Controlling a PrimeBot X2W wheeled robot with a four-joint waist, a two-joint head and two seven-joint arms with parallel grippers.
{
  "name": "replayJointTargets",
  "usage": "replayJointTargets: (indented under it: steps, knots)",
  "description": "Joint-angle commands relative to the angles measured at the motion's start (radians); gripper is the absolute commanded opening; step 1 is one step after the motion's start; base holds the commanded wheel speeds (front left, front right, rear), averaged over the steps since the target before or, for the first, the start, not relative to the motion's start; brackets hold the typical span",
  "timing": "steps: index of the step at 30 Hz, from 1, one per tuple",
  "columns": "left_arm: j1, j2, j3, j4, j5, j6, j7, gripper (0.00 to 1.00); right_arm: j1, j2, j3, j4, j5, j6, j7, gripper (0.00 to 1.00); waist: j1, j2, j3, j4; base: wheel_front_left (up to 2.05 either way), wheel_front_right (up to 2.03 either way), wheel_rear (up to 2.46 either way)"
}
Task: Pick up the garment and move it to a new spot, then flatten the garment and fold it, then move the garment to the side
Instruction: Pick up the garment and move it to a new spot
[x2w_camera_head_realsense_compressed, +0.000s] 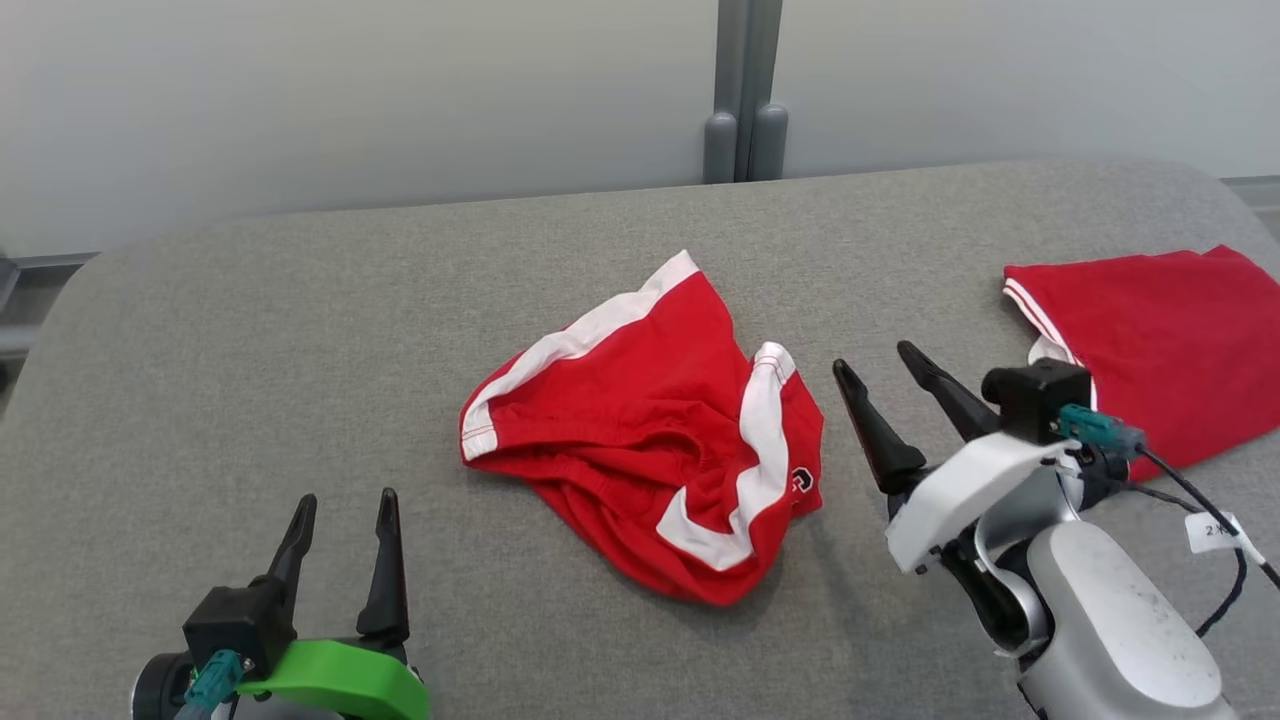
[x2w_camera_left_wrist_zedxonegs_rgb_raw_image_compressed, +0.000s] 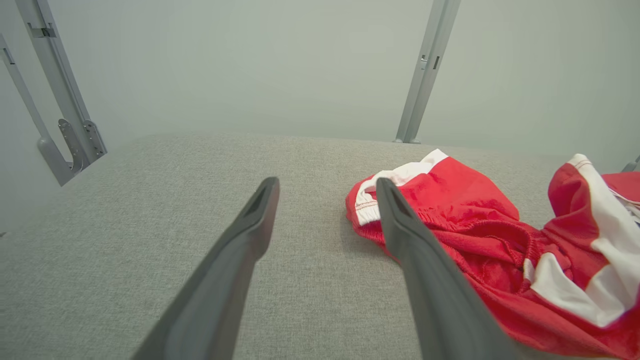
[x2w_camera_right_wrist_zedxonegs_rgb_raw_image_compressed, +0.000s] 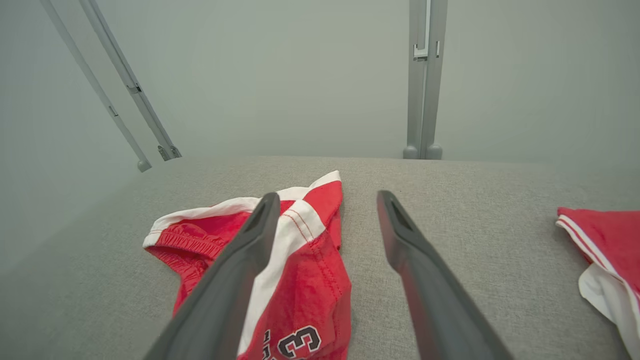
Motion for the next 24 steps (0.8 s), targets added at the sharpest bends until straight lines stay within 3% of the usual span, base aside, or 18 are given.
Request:
replayJointTargets:
  steps: [1, 24]
  knots:
    - [-0.02, 0.0, 0.001, 0.003, 0.002, -0.004, -0.001, 1.0, -0.031, -0.003, 0.015, 0.028, 0.031, 0.0, 0.024, 1.0, 0.0, 0.0, 0.001, 0.016, 0.0, 0.0, 0.0]
    - [-0.053, -0.013, -0.017, 0.038, -0.006, -0.021, 0.001, 1.0, -0.359, -0.03, 0.15, 0.397, 0.24, 0.0, 0.378, 1.0, 0.0, 0.0, 0.023, 0.08, 0.0, 0.0, 0.0]
